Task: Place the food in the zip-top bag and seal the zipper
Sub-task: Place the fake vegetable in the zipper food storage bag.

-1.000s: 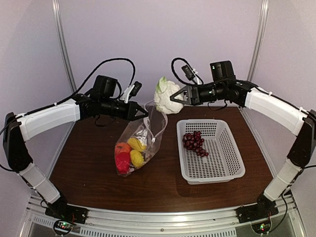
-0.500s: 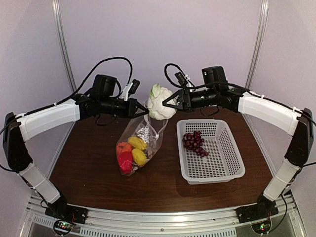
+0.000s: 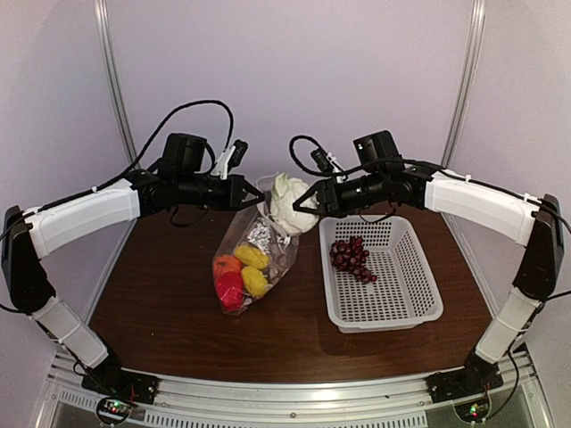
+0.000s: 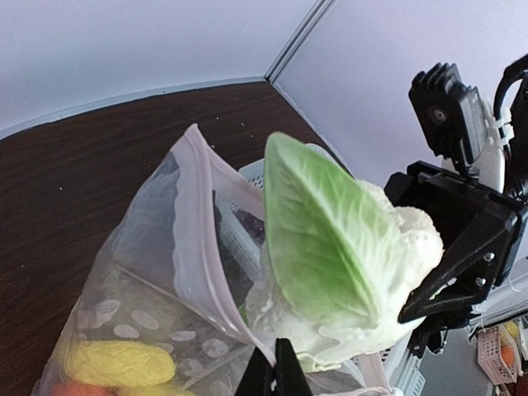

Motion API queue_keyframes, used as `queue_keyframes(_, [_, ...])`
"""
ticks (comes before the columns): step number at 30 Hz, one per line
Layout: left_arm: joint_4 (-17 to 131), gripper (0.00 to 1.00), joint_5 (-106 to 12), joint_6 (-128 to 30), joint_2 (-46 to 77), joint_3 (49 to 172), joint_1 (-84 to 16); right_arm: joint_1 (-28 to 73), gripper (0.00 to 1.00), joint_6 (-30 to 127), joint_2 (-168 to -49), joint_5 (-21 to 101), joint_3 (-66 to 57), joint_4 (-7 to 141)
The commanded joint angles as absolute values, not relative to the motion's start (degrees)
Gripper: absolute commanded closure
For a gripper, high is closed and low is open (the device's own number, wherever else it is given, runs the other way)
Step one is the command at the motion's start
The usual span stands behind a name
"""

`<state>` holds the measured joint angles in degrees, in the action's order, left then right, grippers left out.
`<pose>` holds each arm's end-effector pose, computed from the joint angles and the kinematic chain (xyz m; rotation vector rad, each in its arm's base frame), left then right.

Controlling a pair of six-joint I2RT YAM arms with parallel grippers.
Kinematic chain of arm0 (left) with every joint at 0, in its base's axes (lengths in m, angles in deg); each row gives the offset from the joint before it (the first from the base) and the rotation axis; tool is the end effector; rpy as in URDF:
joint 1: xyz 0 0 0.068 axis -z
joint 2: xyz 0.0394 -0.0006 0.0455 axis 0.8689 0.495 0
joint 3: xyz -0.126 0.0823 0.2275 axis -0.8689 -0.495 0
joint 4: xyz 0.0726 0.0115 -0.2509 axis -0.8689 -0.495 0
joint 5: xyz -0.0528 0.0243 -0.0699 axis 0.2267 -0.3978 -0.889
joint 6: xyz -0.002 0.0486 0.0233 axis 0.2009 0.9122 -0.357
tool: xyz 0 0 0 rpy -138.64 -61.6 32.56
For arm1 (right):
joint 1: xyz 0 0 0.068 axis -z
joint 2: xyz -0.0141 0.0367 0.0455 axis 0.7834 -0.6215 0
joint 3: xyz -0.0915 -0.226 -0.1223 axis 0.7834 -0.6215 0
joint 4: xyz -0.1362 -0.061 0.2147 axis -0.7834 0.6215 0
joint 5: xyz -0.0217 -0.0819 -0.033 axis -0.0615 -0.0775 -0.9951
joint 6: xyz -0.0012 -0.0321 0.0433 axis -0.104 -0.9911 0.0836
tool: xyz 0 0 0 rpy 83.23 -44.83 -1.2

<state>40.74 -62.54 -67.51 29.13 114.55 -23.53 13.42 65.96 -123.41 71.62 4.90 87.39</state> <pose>0.2808 -0.2278 0.3355 0.4116 2.1536 -1.1215 0.2889 0.2556 0.3368 -0.7217 2.1752 1.3362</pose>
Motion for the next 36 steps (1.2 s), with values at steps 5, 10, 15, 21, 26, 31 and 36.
queue_keyframes(5, [45.2, 1.0, -62.7, -68.7, 28.0, 113.9, -23.5, 10.6, 0.54, 66.7, -125.9, 65.1, 9.5, 91.8])
queue_keyframes(10, [45.2, 1.0, -62.8, -68.6, 28.1, 113.7, -23.2, 9.9, 0.45, 68.1, -127.5, 64.0, 11.3, 92.2])
queue_keyframes(15, [45.2, 1.0, -62.8, -68.6, 28.0, 113.5, -23.1, 9.1, 0.31, 68.2, -128.1, 63.7, 13.4, 92.7])
queue_keyframes(21, [45.1, 1.0, -62.4, -68.3, 28.0, 113.3, -23.1, 9.4, 0.2, 64.7, -125.7, 61.3, 16.2, 95.9])
queue_keyframes(26, [45.2, 1.0, -62.6, -68.2, 28.1, 113.3, -23.1, 9.6, 0.19, 61.1, -121.8, 55.5, 16.0, 97.5])
queue_keyframes(31, [45.7, 1.0, -62.8, -68.1, 28.2, 113.2, -23.1, 10.0, 0.15, 60.0, -121.8, 54.3, 13.4, 96.8])
queue_keyframes(36, [45.7, 1.0, -62.9, -67.9, 28.2, 112.9, -23.1, 10.1, 0.16, 60.1, -124.2, 58.0, 14.2, 95.8])
